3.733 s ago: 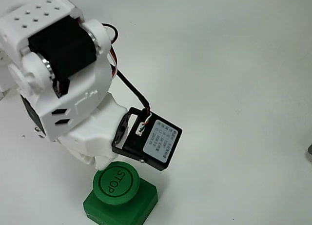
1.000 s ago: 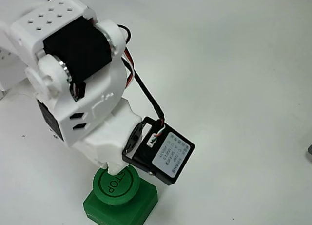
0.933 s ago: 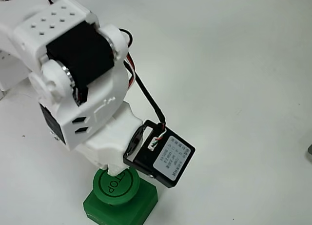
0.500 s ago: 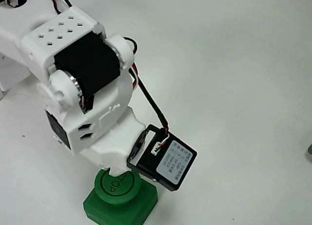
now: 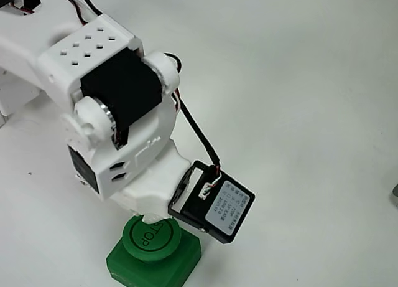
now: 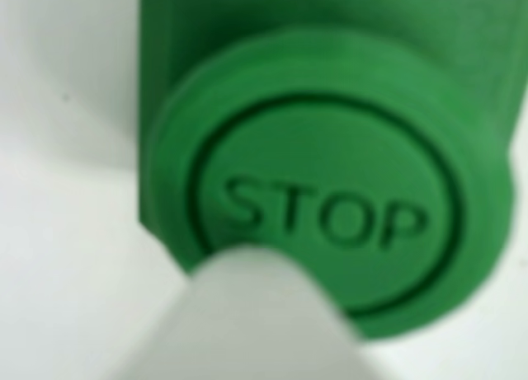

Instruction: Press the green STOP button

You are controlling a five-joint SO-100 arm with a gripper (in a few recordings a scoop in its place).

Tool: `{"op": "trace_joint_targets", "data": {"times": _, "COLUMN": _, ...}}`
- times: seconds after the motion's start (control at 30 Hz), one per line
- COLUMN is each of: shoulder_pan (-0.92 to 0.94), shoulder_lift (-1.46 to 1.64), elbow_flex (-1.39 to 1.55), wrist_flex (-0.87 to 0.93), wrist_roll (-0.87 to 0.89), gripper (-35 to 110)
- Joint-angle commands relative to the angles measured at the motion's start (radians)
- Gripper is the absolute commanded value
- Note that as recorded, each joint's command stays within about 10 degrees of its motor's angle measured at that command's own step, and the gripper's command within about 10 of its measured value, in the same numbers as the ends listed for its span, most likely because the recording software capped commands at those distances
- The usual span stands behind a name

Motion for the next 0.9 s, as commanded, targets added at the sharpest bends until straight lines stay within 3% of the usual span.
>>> {"op": "trace_joint_targets", "data": {"times": 0.0, "shoulder_pan": 0.014, "shoulder_lift": 0.003, "elbow_flex": 0.043, "wrist_flex": -0.037, "wrist_roll": -0.003, "gripper": 0}}
{"op": "trace_joint_targets", "data": {"times": 0.87, "shoulder_pan": 0.014, "shoulder_lift": 0.153, "elbow_flex": 0.114, "wrist_flex": -0.034, "wrist_roll": -0.026, "gripper": 0}}
